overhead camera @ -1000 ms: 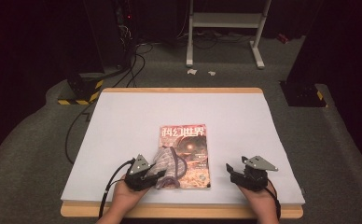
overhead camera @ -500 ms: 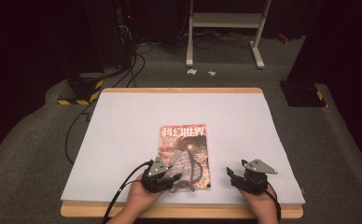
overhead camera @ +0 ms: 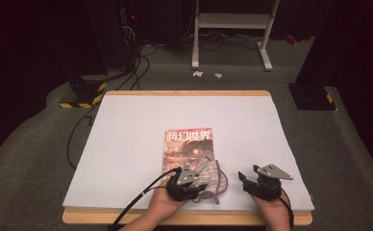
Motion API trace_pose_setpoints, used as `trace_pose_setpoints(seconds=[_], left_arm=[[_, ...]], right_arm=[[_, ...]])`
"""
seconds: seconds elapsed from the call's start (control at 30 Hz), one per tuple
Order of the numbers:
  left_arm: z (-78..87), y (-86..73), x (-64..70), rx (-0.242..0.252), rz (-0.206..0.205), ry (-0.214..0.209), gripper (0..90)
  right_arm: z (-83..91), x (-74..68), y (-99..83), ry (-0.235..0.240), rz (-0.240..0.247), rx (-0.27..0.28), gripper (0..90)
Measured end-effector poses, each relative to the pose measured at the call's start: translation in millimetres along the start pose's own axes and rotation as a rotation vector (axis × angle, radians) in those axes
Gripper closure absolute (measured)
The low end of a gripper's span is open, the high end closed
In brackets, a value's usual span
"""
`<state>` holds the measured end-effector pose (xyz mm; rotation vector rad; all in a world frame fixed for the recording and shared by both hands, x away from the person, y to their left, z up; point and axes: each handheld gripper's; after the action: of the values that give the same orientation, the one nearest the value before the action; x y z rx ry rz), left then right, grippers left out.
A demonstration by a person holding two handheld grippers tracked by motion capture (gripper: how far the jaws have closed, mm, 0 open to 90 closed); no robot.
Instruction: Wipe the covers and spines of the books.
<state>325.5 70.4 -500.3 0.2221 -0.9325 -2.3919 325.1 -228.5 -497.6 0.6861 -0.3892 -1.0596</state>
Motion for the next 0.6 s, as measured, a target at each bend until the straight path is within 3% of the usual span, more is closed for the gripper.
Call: trace_pose_setpoints(seconds=[0.23,0.33,0.6], left_arm=[[6.3,-5.3,-7.5,0.001,-0.002,0.009,61.2],[10.3,-10.3,-12.3,0.009,0.016,0.007,61.1],[37.5,-39.8,-39.9,0.011,0.087,0.067,61.1]], right_arm=[[-1.7,-0.9,-0.9,-0.004,0.006,-0.015,35.7],[-2.0,-0.8,-1.3,-0.007,0.004,-0.016,35.9],[-4.3,-0.5,-2.6,-0.004,-0.001,-0.030,36.5]])
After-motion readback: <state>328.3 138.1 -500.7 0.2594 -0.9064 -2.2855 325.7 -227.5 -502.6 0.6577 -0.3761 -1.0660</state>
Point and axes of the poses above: each handheld gripper's, and its own axes: z roughly backward along the jaws, y roughly out of its top, x roughly to its right, and after that the axes turned 13 degrees about -x, right-handed
